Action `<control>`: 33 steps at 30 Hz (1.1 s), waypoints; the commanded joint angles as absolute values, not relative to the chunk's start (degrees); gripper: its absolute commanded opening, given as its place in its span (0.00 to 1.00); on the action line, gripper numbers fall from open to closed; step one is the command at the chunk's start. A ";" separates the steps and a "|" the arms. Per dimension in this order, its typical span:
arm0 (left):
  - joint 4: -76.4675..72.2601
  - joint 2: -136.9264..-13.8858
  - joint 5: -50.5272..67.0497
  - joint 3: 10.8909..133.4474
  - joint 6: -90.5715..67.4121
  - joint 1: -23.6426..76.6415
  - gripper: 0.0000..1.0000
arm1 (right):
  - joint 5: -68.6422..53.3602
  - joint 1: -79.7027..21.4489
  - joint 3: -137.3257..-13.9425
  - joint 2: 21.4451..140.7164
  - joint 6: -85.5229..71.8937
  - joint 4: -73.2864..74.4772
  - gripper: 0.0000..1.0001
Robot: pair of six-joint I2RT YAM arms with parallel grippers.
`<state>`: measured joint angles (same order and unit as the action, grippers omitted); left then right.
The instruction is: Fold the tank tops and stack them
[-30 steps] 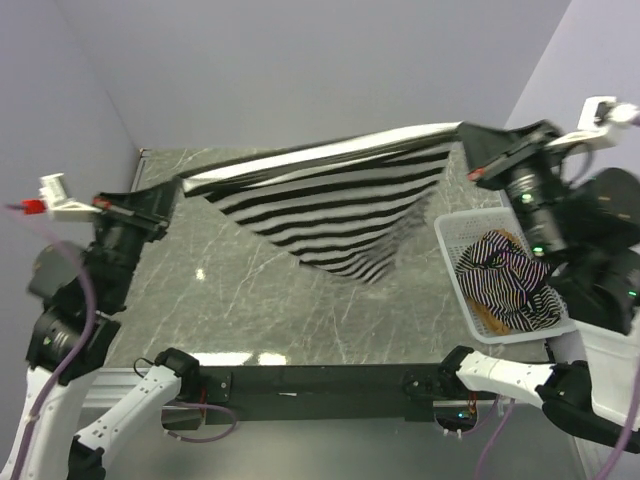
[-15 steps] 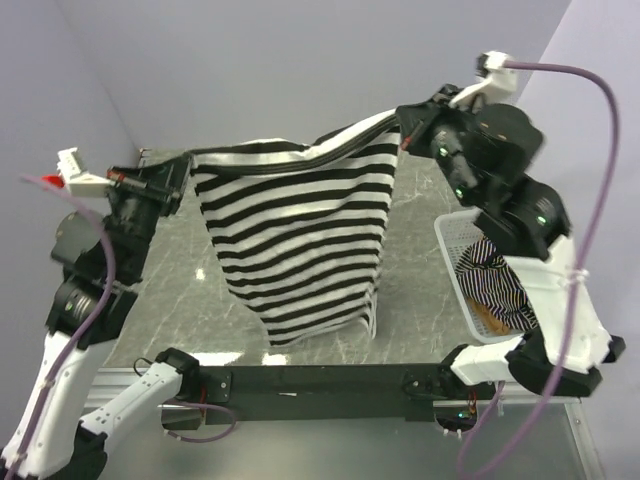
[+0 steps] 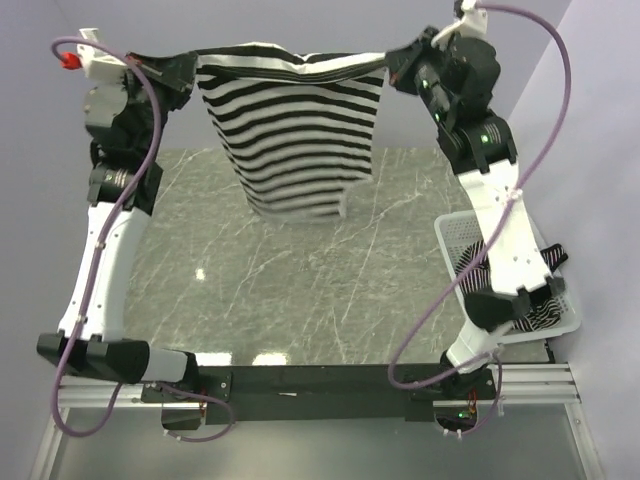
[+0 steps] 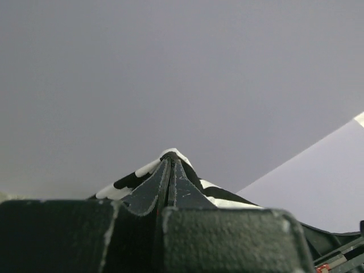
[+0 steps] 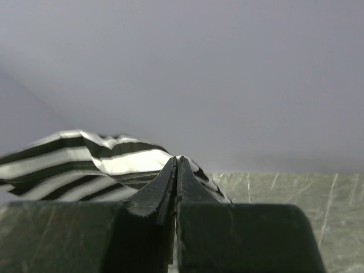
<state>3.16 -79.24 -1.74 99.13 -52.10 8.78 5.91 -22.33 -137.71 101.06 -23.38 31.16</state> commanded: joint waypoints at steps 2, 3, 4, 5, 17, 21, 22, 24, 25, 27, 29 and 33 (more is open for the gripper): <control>-0.62 -69.46 4.05 96.35 -50.54 8.00 0.01 | 3.69 -22.24 -118.97 87.30 -24.78 20.94 0.00; -0.18 -68.04 3.35 91.63 -51.06 8.00 0.01 | 4.39 -22.15 -114.13 83.01 -25.74 20.14 0.00; 1.74 -66.37 3.08 88.54 -51.50 8.00 0.01 | 4.74 -22.15 -104.69 80.79 -26.19 19.43 0.00; 2.37 -62.88 2.73 85.20 -51.94 7.91 0.01 | 5.09 -22.15 -99.89 78.77 -26.80 18.73 0.00; 15.82 -29.22 3.86 25.26 -66.26 8.00 0.01 | -4.65 -22.41 -37.90 63.10 -36.03 15.31 0.09; 18.10 -21.28 8.17 13.38 -69.25 8.09 0.13 | -3.43 -22.33 -31.65 61.88 -37.53 14.68 0.41; 18.28 -19.62 8.70 12.58 -69.00 8.09 0.19 | -2.99 -22.24 -31.29 61.18 -37.79 15.55 0.44; 18.46 -19.60 10.45 12.13 -67.69 8.09 0.33 | -0.62 -22.32 -32.25 58.54 -37.88 17.04 0.52; 18.63 -20.90 10.46 12.65 -66.89 8.09 0.34 | -0.09 -22.32 -32.86 57.84 -37.71 17.92 0.53; 20.56 -22.75 9.32 15.90 -64.09 8.09 0.38 | 2.36 -22.50 -35.23 56.34 -37.09 20.65 0.54; 21.09 -25.65 5.73 19.31 -62.67 8.09 0.41 | 2.90 -24.50 -36.38 55.20 -37.35 21.80 0.54; 13.90 -34.69 1.94 23.98 -59.68 8.00 0.41 | 10.69 -37.85 -40.95 58.26 -41.91 21.45 0.54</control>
